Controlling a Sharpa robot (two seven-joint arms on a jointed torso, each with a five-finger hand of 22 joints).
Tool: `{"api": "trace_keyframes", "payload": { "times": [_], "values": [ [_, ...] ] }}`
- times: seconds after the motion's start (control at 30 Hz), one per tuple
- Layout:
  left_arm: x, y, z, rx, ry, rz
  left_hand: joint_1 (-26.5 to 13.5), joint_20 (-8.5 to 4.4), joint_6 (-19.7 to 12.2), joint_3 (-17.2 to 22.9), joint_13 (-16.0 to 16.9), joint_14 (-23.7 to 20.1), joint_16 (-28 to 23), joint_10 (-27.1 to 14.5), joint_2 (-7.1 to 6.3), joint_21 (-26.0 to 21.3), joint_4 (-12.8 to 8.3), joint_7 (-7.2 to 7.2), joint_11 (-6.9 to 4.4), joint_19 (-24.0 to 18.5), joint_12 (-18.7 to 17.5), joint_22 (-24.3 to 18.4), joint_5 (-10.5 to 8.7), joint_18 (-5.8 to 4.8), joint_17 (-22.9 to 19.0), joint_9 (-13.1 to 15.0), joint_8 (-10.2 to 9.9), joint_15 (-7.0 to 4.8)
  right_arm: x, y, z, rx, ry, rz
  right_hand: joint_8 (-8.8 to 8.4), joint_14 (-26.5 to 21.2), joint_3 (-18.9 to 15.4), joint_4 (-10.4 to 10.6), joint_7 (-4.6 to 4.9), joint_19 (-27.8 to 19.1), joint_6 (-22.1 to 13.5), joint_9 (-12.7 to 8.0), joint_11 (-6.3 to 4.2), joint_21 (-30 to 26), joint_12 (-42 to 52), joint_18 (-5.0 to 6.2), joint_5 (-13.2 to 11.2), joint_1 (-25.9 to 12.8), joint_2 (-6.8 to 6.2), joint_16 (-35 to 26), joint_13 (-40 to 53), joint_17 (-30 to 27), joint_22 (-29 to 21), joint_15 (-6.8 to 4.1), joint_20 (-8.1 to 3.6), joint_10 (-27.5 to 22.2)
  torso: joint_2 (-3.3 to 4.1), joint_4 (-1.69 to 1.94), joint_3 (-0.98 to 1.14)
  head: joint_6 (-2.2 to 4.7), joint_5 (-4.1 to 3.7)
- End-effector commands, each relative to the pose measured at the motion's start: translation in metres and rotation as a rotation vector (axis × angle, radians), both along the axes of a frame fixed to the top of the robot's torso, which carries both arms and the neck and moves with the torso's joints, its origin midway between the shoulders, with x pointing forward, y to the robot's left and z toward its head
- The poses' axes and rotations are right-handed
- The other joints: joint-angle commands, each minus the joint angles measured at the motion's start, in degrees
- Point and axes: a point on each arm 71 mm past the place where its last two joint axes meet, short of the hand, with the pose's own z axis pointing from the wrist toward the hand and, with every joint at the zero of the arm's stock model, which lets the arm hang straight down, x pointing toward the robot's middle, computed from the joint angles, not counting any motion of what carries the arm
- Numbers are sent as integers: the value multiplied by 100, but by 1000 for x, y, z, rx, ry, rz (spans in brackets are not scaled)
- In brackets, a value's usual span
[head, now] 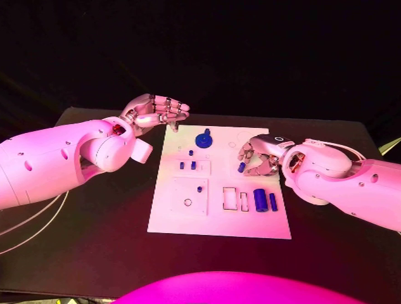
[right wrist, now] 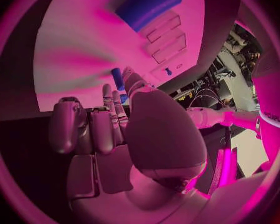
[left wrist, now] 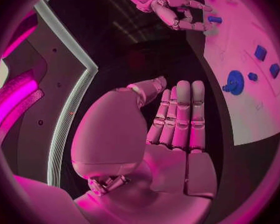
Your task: Assemble the parts on the task board
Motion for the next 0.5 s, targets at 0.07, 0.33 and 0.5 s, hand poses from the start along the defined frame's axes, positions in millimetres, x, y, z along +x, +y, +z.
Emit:
{"api": "trace_keyframes", "payload": {
  "times": [0.07,0.33,0.5],
  "values": [
    [-1,-2,1,-12,-3,-12,-9,32,-21,-36,-5,-41,-19,-29,39,-28,-12,9,-13,6,26,-5,39,80,-5,-9,39,18,-1,4,-5,-13,27,24,30,170,234,54,3,103,148,-10,-29,89,4,-15,-42,75,27,-17,-58,-3,519,-58,-65,201,-5,-3,1,0,1],
    [-1,-2,1,-12,-3,-12,-9,32,-21,-36,-5,-41,-19,-29,39,-28,-12,9,-13,6,26,-5,39,80,-5,-9,39,18,1,7,-6,19,10,14,53,191,865,255,-2,165,390,-26,-58,272,-133,-52,-118,36,16,0,-158,15,628,-86,-98,590,-4,0,0,0,-7],
    [-1,-1,1,-12,-3,-11,-10,34,-23,-40,-8,-42,-19,-37,46,-36,-10,10,-12,8,35,-10,39,80,-8,-9,45,19,1,8,-7,28,5,7,64,193,1160,269,-4,180,473,-19,-64,319,-205,-61,-111,5,-38,4,-186,12,661,-94,-105,714,-2,-1,3,-8,-1]
  ]
}}
